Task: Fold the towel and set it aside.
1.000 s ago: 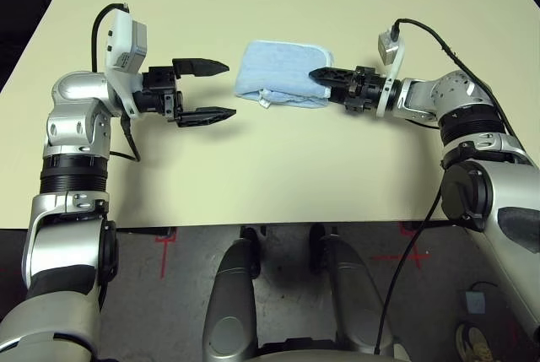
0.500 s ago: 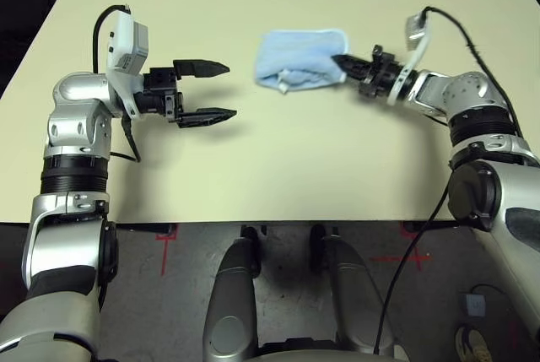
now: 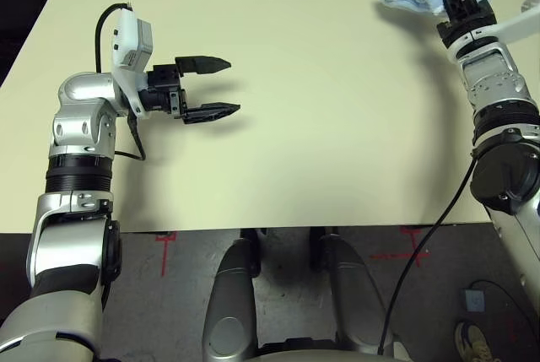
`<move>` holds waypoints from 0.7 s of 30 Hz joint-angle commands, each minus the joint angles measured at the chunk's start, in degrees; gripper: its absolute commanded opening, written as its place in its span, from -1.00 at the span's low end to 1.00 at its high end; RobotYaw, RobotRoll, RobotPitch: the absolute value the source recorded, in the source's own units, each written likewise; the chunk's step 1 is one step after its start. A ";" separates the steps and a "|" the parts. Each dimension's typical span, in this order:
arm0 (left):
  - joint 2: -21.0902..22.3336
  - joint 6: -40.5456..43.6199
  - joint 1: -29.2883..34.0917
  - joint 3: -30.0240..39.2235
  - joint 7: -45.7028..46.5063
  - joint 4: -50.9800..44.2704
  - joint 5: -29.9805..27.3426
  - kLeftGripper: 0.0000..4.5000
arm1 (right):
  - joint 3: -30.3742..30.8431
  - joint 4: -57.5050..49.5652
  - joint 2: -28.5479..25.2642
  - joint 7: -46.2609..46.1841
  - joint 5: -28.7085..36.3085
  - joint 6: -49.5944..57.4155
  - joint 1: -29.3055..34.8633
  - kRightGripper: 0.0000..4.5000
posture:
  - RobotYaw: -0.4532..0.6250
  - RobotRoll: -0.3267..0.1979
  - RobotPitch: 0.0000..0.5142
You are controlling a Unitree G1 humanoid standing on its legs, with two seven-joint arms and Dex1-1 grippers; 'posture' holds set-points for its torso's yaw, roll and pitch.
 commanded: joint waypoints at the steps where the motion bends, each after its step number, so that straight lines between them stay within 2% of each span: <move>1: 0.12 0.08 -0.03 -0.85 -0.70 0.72 -0.32 1.00 | -1.20 0.53 -1.05 -1.93 0.15 -2.74 2.46 -0.98 | -0.31 0.25 0.10; 8: -0.07 0.08 -0.79 -1.30 -0.87 1.28 -0.32 1.00 | -1.03 -0.02 -0.57 -4.93 -0.16 -4.52 4.60 -0.98 | -0.32 0.25 0.09; 14: -0.16 0.18 -0.73 -1.41 -0.76 1.09 -0.49 1.00 | -0.58 -0.56 0.03 -6.18 -0.06 -2.23 5.72 -0.98 | -0.32 0.25 0.09; 21: -0.15 0.58 -0.66 -1.88 -0.57 0.44 -0.48 1.00 | -1.71 -2.50 2.69 -12.17 1.72 3.15 6.09 -0.98 | -0.30 0.25 0.07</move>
